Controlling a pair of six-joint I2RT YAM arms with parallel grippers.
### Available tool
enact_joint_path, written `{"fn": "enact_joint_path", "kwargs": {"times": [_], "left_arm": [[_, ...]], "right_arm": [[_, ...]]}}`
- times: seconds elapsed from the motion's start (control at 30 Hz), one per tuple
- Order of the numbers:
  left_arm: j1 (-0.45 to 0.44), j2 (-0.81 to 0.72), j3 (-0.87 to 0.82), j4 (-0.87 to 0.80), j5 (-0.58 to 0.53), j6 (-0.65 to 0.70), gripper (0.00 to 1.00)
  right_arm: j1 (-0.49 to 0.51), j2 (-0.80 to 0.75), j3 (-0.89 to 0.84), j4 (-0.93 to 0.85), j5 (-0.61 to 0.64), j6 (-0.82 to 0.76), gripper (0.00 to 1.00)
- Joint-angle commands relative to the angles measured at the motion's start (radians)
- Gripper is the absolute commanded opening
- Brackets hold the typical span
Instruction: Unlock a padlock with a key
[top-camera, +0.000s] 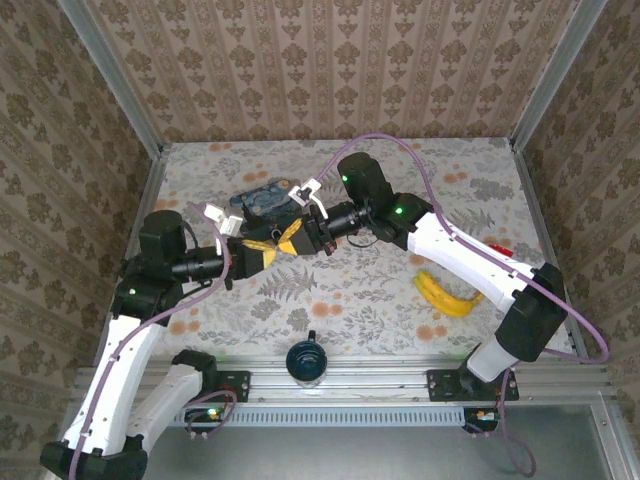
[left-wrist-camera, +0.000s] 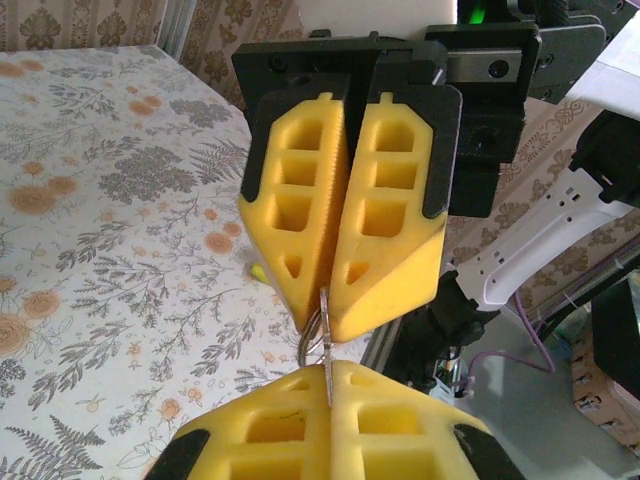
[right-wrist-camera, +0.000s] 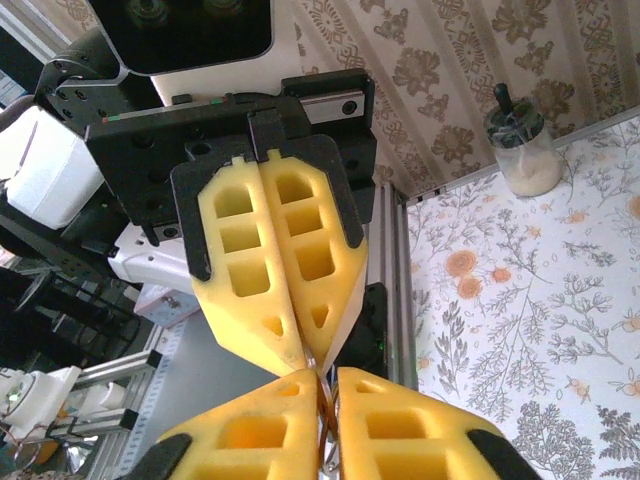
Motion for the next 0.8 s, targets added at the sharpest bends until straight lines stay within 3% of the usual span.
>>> {"fn": "enact_joint_path", "kwargs": {"times": [0.0,0.13,0.3,0.33,0.43,0.5,0.67,0.77], "left_arm": [[0.007,-0.006,0.017,-0.002,0.041,0.003,0.0],[0.016,-0.009,0.015,-0.002,0.042,-0.001,0.0],[0.045,-0.017,0.008,0.021,0.037,-0.034,0.0],[0.051,-0.02,0.005,0.035,0.036,-0.049,0.1],[0.068,-0.03,-0.003,0.073,0.028,-0.097,0.51],[0.073,-0.039,0.001,0.079,-0.001,-0.118,0.69],[0.076,-0.064,0.02,0.048,-0.146,-0.158,0.96],[0.076,-0.083,0.011,0.043,-0.267,-0.182,1.0]], "right_arm": [[0.004,0.007,0.025,-0.034,-0.023,-0.016,0.08],[0.002,0.004,0.022,-0.037,-0.026,-0.02,0.0],[0.0,-0.001,0.008,-0.033,-0.01,-0.006,0.0],[0.0,-0.003,0.001,-0.029,0.0,0.002,0.0],[-0.007,-0.014,-0.021,-0.013,0.034,0.032,0.0],[-0.016,-0.024,-0.044,0.006,0.066,0.063,0.0],[-0.033,-0.068,-0.116,0.062,0.14,0.14,0.0],[-0.035,-0.097,-0.156,0.081,0.188,0.17,0.0]]}}
